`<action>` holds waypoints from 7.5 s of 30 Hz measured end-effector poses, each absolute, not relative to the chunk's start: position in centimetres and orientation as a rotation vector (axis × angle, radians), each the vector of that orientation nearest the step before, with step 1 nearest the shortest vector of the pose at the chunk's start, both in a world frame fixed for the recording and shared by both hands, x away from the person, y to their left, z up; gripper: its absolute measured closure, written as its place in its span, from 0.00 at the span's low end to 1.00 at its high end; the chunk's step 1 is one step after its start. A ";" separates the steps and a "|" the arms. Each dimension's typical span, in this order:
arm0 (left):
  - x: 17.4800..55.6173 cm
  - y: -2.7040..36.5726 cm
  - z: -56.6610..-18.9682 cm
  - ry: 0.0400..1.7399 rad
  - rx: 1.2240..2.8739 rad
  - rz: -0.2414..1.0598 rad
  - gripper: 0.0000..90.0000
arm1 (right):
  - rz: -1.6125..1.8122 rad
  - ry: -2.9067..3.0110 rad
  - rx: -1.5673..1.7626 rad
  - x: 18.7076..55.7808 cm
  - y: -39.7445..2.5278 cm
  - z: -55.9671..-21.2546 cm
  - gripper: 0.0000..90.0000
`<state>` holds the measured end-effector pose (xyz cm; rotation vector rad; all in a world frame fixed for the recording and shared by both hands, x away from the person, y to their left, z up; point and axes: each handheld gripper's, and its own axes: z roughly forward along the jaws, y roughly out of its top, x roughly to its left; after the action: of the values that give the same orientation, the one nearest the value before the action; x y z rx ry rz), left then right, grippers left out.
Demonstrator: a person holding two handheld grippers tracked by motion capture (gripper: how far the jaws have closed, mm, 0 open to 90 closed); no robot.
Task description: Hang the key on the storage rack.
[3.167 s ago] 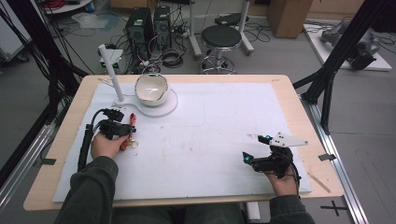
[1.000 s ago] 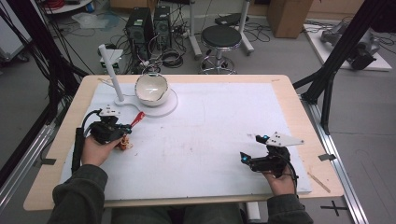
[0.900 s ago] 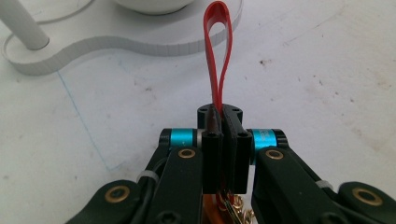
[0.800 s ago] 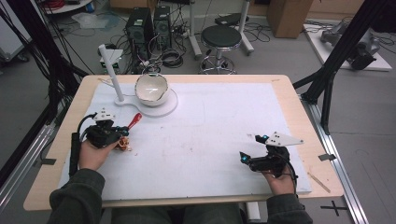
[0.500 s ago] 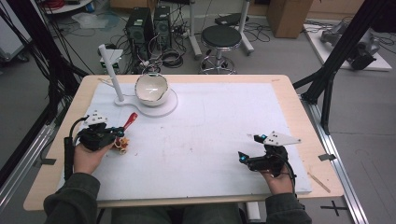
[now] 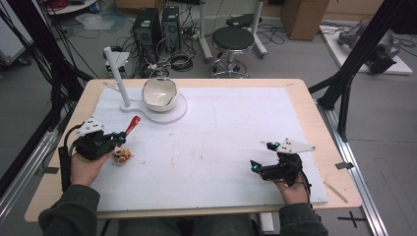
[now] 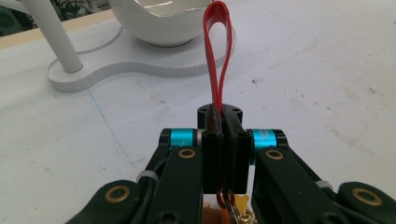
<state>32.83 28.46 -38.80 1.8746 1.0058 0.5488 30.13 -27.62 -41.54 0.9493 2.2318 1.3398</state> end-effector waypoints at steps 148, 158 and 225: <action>41.5 32.6 -33.9 1.254 1.725 0.769 0.96 | 1.409 2.219 0.975 30.7 -28.0 -41.8 0.08; 42.0 32.5 -34.4 1.273 1.745 0.754 0.96 | 1.416 2.219 0.970 30.7 -27.9 -41.7 0.08; 37.2 31.4 -35.2 1.124 1.760 0.649 0.60 | 1.402 2.208 0.990 31.6 -28.5 -41.4 0.08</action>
<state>37.24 31.42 -35.23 1.7600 1.1242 0.6492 31.59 -28.55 -41.38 0.9899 2.2077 1.4020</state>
